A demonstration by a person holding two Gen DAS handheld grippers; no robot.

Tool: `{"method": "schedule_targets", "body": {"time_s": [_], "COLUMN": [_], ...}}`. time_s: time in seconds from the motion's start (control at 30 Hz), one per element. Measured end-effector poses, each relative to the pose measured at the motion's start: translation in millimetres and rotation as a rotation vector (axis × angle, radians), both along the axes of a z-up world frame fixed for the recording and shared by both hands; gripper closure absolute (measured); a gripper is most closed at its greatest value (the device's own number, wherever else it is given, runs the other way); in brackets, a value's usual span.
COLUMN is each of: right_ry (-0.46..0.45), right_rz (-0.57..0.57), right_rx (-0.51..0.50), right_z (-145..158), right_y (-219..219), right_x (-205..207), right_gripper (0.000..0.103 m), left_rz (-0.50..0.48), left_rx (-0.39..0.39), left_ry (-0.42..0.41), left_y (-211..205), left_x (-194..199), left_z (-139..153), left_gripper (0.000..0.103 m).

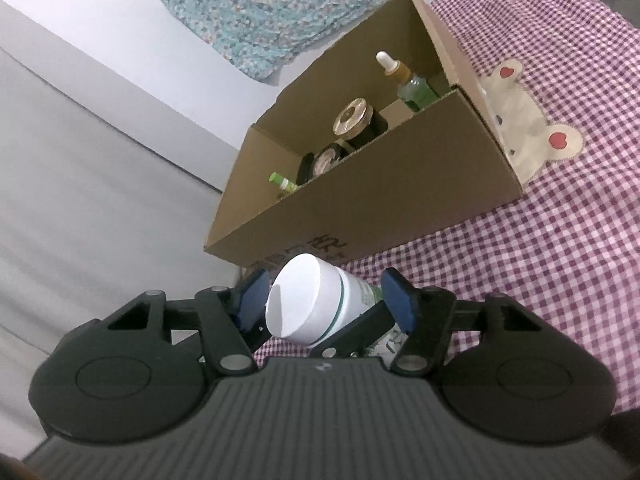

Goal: Organize rigid objects
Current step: 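Lift the white supplement jar and carry it toward the box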

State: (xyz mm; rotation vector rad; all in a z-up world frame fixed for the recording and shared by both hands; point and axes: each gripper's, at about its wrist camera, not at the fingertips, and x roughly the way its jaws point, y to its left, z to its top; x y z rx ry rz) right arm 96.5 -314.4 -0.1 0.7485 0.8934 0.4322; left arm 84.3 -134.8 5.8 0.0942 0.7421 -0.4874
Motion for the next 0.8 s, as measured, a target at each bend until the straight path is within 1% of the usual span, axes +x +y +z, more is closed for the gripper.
{"method": "schedule_targets", "body": {"time_s": [0.23, 0.3, 0.57, 0.8], "right_ry": [0.006, 0.012, 0.015, 0.009], "right_rz": [-0.027, -0.032, -0.041, -0.045], "right_rx": [-0.005, -0.005, -0.012, -0.012], "right_z": [-2, -4, -6, -5], "right_y": [-6, -6, -8, -9], "right_x": [0, 0, 2, 2], "right_gripper": [0.042, 0.042, 0.042, 0.042], "left_rz": [-0.027, -0.032, -0.015, -0.003], "left_rx": [0.025, 0.028, 0.029, 0.015], "left_ry": [-0.008, 0.001, 0.014, 0.028], "left_y": [-12, -15, -19, -20], "left_x": [2, 3, 5, 5], "left_z": [-1, -2, -4, -3], "left_gripper": [0.049, 0.048, 0.048, 0.049]}}
